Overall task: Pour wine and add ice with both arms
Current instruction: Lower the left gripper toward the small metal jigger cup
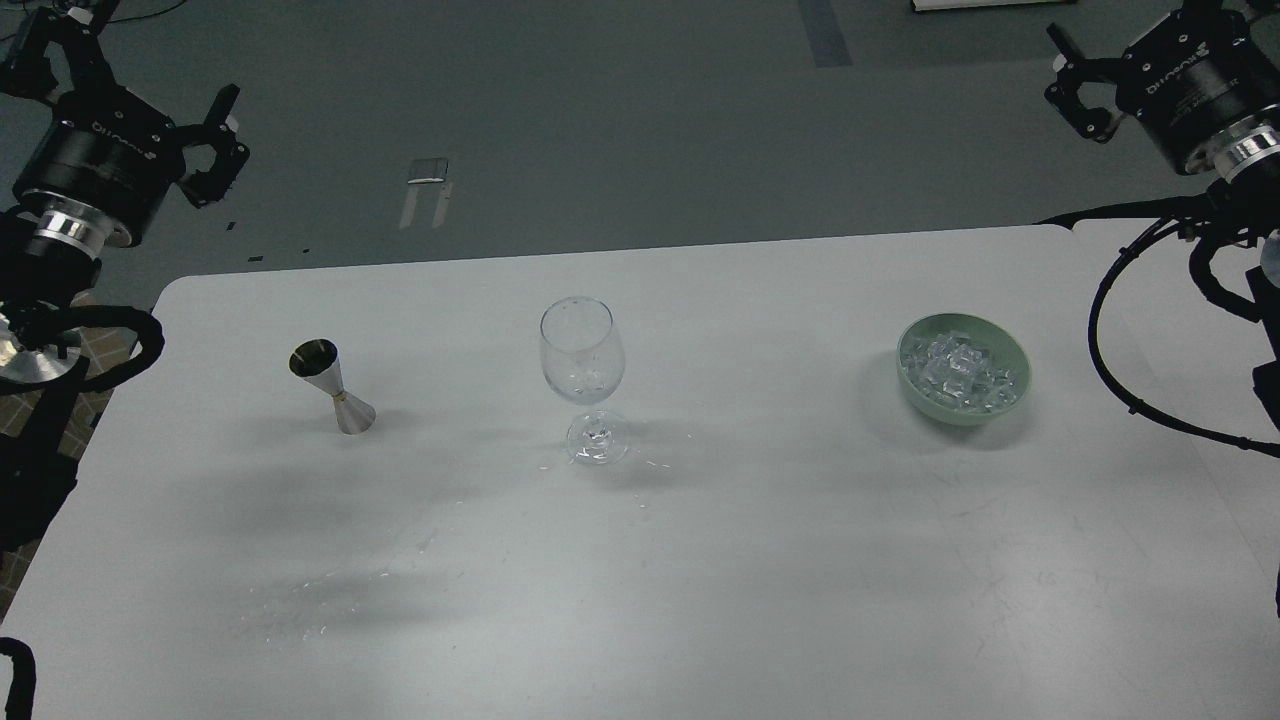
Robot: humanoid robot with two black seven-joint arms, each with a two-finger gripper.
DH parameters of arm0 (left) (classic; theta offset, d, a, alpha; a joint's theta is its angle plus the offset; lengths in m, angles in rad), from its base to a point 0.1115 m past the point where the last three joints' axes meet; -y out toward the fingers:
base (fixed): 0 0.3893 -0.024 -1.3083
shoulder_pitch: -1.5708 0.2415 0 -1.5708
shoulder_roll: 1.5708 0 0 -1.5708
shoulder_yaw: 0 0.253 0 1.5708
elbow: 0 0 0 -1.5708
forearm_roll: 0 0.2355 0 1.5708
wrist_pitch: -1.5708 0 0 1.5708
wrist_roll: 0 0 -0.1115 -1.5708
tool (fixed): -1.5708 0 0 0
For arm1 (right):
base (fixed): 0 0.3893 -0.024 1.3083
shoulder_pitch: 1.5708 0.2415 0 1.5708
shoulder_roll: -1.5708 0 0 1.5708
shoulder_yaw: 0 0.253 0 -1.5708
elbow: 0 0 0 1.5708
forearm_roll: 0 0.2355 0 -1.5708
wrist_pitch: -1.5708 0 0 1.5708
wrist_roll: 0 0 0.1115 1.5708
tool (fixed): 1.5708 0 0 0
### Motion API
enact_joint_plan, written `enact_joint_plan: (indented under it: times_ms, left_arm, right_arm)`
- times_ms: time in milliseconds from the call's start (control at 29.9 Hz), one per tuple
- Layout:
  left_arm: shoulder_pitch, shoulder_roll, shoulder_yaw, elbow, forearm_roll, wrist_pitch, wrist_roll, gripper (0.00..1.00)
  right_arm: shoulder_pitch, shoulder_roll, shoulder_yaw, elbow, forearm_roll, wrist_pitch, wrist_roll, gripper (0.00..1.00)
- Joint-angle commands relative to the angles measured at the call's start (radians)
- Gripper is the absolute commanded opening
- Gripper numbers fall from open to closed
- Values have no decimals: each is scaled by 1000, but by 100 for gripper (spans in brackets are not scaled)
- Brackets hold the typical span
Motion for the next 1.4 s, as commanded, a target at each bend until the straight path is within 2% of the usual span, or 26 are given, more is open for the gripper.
enact_joint_plan:
  times_ms: [0,435,569,669,736,903,1003,1104,1204,1304,1371]
  left_arm:
    - [1,-2,0,0,3,2,-7,99]
    - [-15,-2,-7,2,-8,4,0,99]
    - [-44,-2,-4,15,-3,-24,3,99]
    - [-45,-2,-4,29,-3,-91,8,99]
    - [-50,-5,-7,38,-5,-105,6,99]
    - [-79,-9,-7,58,-8,-90,8,99]
    - [-97,-16,-9,118,-8,-87,6,99]
    - [-123,-28,2,196,-5,-72,8,99]
    - [-137,-54,17,216,-2,-56,25,99]
    - [-130,-58,34,206,-2,-58,55,99]
    - [-127,-76,39,204,-3,-62,55,99]
  right_arm:
    - [0,0,0,-1,0,0,0,100]
    - [1,0,0,-1,0,0,0,100]
    - [3,-1,0,-3,0,0,0,100]
    - [6,-1,2,-13,-2,0,0,100]
    - [9,-1,5,-14,-2,0,0,100]
    - [21,-9,6,-21,-2,0,0,100]
    - [31,-9,5,-27,-3,-2,-2,100]
    - [75,3,5,-99,-3,-2,0,100]
    - [116,32,-6,-177,-3,-8,0,100]
    - [117,34,-5,-184,-2,-8,0,100]
    - [112,35,-2,-185,0,-5,0,100]
